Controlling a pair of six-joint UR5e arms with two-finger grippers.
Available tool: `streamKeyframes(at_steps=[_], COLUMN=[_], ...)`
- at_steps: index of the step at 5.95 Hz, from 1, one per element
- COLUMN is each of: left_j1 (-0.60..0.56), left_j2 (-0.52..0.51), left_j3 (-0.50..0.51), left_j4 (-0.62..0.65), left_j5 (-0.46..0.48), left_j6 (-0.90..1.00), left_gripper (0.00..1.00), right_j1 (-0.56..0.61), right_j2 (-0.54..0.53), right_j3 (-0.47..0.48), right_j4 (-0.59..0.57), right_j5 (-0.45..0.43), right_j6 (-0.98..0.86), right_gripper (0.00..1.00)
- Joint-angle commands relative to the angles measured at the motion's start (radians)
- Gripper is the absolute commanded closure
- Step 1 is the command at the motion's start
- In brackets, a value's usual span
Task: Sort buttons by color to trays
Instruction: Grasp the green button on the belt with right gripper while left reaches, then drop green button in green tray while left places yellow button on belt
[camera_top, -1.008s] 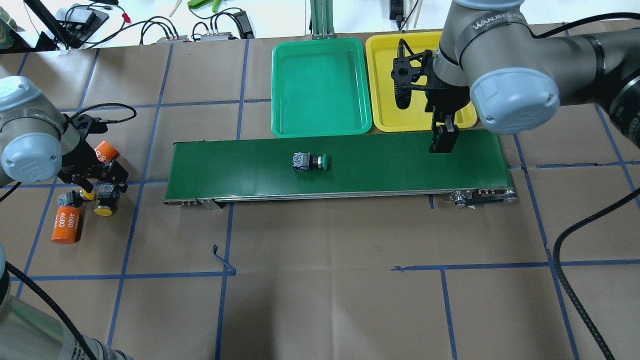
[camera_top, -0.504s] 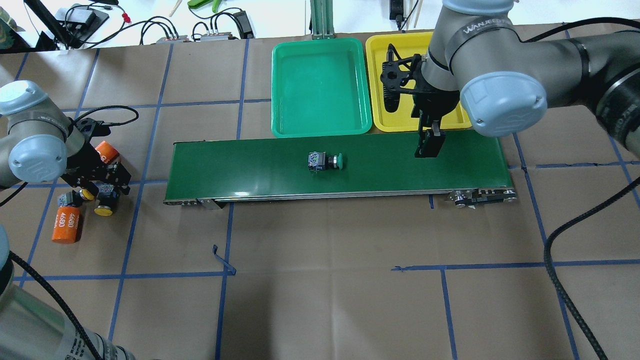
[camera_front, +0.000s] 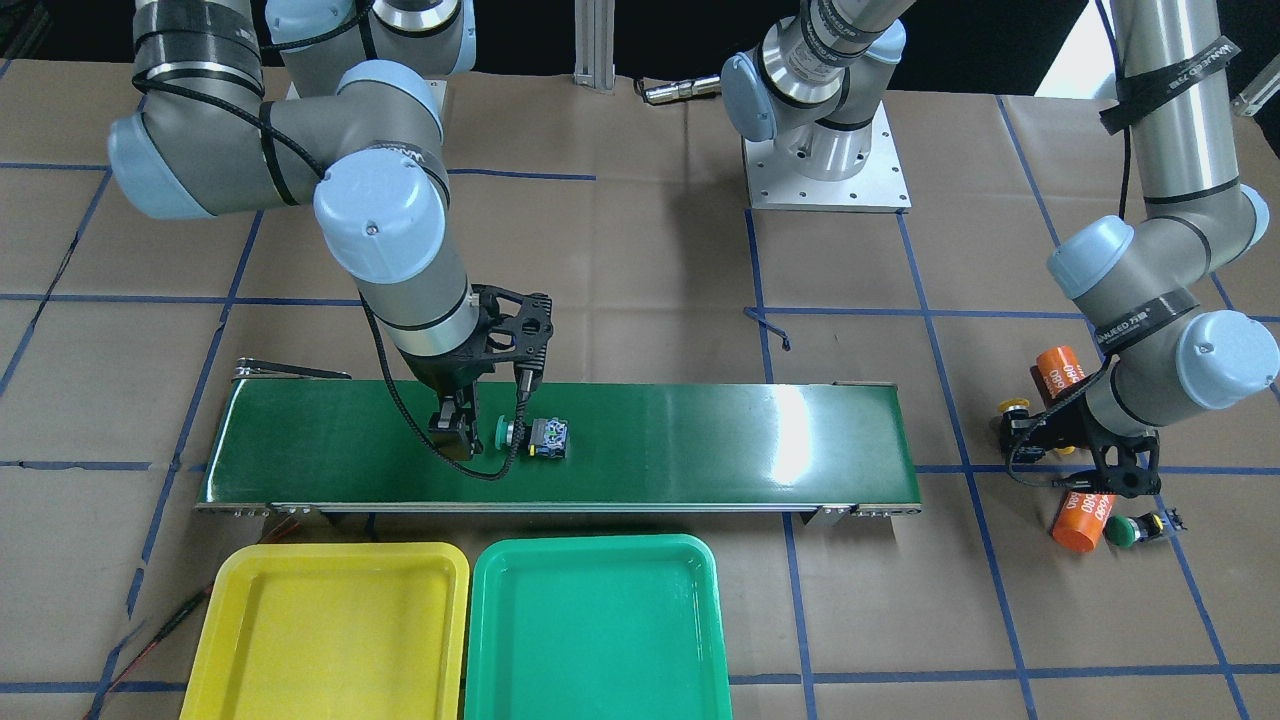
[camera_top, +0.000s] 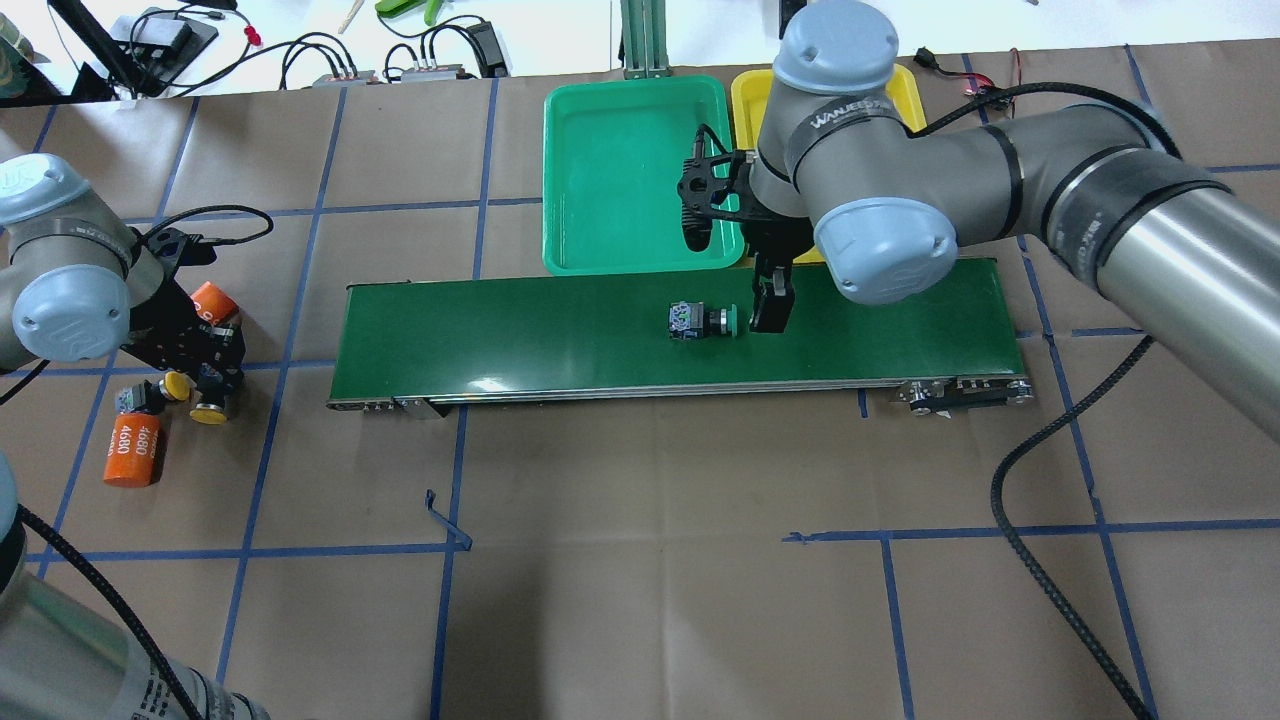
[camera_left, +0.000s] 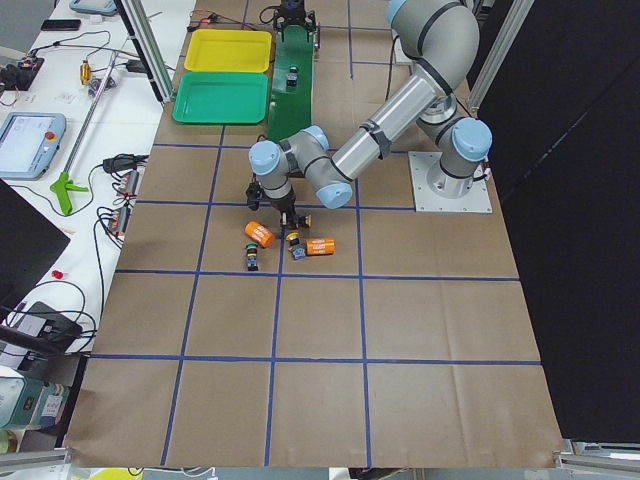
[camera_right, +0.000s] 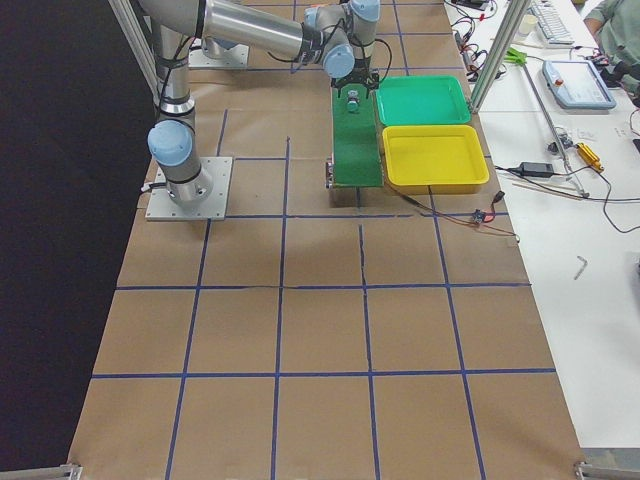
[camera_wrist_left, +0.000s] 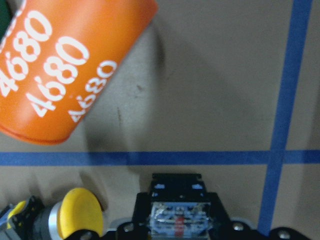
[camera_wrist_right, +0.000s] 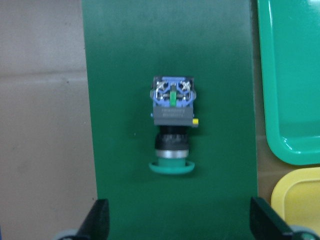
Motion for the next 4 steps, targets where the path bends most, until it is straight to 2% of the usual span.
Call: streamKeyframes(at_steps=[1,2,3,4], left_j1=[-0.043,-0.087,-0.116,-0.162], left_j2=[0.070,0.093,0.100,0.104], left_j3=[0.014,0.022,0.037,0.057], left_j4=[0.003,0.005,0.005,0.006], left_j5=[-0.011,-0.013,-0.031,-0.058], left_j6=[0.215,0.423,0.609,0.721], left_gripper=[0.99,0.97,1.00,1.00], right_j1=[0.019,-0.003,-0.045,-0.081], right_j2=[0.077,0.078,0.068,0.066], right_j3=[-0.002,0.011,0.014,0.043], right_j4=[-0.053,-0.052,-0.037,-0.029], right_j5=[-0.023,-0.058,-0.060,-0.063], right_j6=[0.020,-0.039,-0.093,-0.100], right_gripper=[0.00,0.00,0.00,0.05])
